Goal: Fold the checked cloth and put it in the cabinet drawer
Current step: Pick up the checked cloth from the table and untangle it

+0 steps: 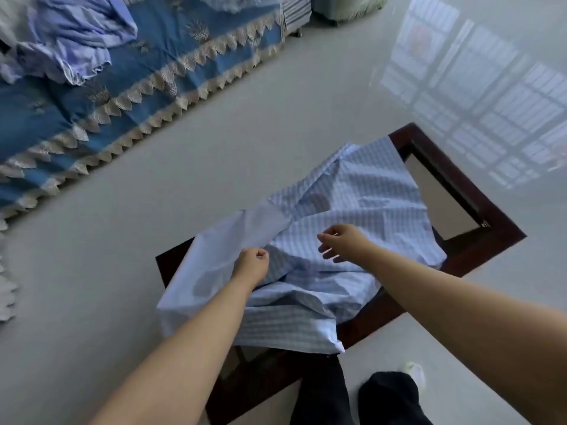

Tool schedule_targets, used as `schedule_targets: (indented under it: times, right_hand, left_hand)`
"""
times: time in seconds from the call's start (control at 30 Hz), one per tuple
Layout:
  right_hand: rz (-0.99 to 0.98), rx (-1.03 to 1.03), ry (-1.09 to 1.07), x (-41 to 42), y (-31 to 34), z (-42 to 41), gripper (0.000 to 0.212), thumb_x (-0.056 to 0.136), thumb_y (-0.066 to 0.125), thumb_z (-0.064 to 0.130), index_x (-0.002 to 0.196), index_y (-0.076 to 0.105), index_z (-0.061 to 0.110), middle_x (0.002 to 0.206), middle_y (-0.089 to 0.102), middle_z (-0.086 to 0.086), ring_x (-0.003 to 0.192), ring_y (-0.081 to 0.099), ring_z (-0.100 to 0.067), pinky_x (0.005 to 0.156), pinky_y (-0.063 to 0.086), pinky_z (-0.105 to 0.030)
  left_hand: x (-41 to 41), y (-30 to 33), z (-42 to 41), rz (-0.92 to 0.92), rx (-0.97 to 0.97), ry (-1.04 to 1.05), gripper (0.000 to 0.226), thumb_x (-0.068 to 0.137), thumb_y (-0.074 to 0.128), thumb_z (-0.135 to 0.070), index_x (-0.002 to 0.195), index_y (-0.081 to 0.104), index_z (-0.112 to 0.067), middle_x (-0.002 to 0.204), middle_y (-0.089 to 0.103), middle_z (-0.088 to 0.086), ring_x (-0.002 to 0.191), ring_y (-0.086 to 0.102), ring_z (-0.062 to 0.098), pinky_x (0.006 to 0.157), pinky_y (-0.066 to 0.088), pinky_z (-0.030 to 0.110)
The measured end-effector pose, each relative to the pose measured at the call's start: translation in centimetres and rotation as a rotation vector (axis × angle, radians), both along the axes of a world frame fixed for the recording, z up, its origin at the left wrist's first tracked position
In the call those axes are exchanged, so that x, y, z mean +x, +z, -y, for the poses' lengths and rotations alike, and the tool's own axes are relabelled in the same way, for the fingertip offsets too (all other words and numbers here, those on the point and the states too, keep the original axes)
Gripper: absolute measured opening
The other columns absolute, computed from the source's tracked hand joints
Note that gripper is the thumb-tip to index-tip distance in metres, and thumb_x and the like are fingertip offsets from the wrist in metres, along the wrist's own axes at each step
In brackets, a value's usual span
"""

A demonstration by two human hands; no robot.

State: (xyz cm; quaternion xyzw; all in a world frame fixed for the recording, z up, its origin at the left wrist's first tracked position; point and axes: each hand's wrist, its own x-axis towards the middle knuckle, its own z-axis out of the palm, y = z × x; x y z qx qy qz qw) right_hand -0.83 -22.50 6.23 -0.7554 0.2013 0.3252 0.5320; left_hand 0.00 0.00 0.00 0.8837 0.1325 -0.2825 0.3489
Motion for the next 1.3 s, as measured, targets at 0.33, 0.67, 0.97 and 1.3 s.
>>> schedule_targets:
  times: [0.33,0.67,0.97,1.3]
  right_hand:
    - [-0.156,-0.047,-0.072,-3.0,-9.4,0.9,0.015,0.094,0.055,0.030,0.091,0.056,0.015,0.086,0.070,-0.002,0.076,0.067,-0.018,0.074,0.055,-0.034]
    - [-0.176,0.120,-0.389,-4.4,-9.2,0.8,0.026,0.096,0.053,0.026,0.110,0.060,0.005,0.091,0.071,-0.006,0.081,0.068,-0.019,0.082,0.055,-0.037]
    - [-0.165,0.196,-0.251,-6.0,-3.2,-4.2,0.046,0.084,0.056,0.059,0.098,0.067,0.016,0.097,0.063,0.003,0.090,0.058,-0.010,0.076,0.045,-0.021]
    - [0.173,0.115,-0.783,-9.6,2.9,-0.7,0.032,0.097,0.045,0.036,0.081,0.050,0.008,0.086,0.054,-0.013,0.077,0.052,-0.024,0.066,0.044,-0.035]
  left_hand:
    - [4.1,-11.3,-0.2,-0.283,0.355,-0.378,0.056,0.101,0.033,-0.041,0.150,0.024,-0.017,0.162,-0.005,0.002,0.148,0.002,0.027,0.118,0.016,0.043]
    - [2.7,-9.5,1.5,-0.050,0.231,0.073,0.039,0.095,0.051,-0.029,0.124,0.059,-0.003,0.129,0.058,0.017,0.117,0.054,0.035,0.096,0.045,0.038]
    - [-8.1,2.9,6.6,0.152,-0.243,0.025,0.035,0.089,0.048,-0.001,0.116,0.064,-0.015,0.116,0.066,0.001,0.109,0.060,0.017,0.089,0.044,0.022]
    - [-19.5,5.6,9.9,-0.494,-0.855,0.738,0.080,0.066,0.051,-0.082,0.112,0.063,-0.018,0.119,0.066,0.001,0.118,0.055,0.019,0.090,0.042,0.031]
